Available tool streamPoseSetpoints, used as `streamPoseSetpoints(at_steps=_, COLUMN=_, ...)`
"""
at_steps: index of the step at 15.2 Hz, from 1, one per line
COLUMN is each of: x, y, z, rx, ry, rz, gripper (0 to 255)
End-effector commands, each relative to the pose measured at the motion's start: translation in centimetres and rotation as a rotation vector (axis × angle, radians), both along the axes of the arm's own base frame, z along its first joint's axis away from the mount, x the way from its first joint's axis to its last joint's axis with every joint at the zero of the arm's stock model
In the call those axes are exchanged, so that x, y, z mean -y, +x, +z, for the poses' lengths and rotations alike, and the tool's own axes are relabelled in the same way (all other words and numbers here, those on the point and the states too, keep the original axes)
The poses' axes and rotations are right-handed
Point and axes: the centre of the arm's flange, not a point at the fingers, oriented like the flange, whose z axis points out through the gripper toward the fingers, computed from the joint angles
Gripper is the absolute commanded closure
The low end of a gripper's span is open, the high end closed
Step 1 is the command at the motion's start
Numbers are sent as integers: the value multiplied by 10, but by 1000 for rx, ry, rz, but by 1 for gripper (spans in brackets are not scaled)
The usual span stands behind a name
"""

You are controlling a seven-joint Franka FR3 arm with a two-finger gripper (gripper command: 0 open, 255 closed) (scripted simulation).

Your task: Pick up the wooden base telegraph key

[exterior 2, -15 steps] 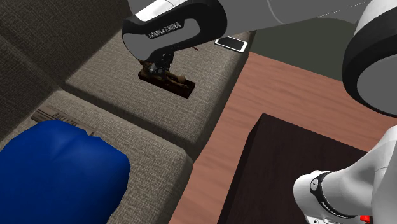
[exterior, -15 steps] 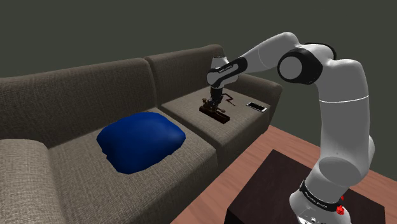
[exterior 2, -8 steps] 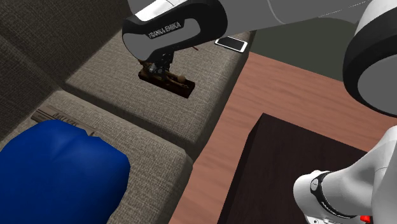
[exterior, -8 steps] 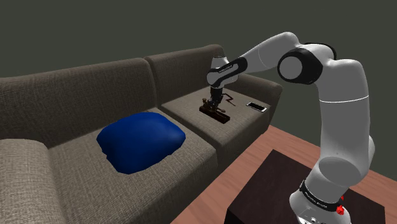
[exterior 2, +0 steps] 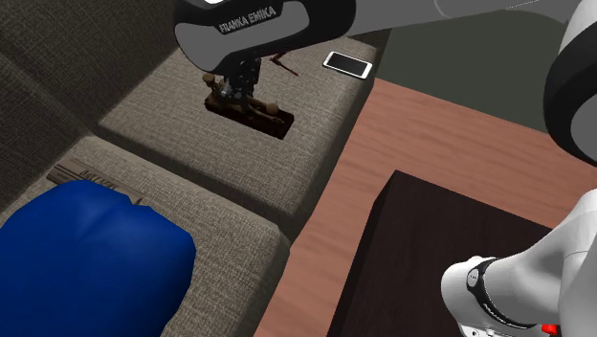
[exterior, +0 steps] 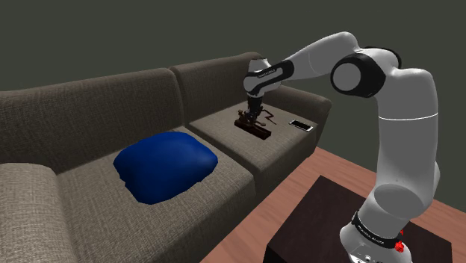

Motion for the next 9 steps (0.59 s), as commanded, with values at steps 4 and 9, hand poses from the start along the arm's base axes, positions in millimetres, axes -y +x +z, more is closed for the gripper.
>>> streamPoseSetpoints(at_steps=4, x=0, y=0, z=26, rx=1, ry=0, rz=0, gripper=255)
streamPoseSetpoints(at_steps=9, x=0, y=0, z=43, rx=1, ry=0, rz=0, gripper=255)
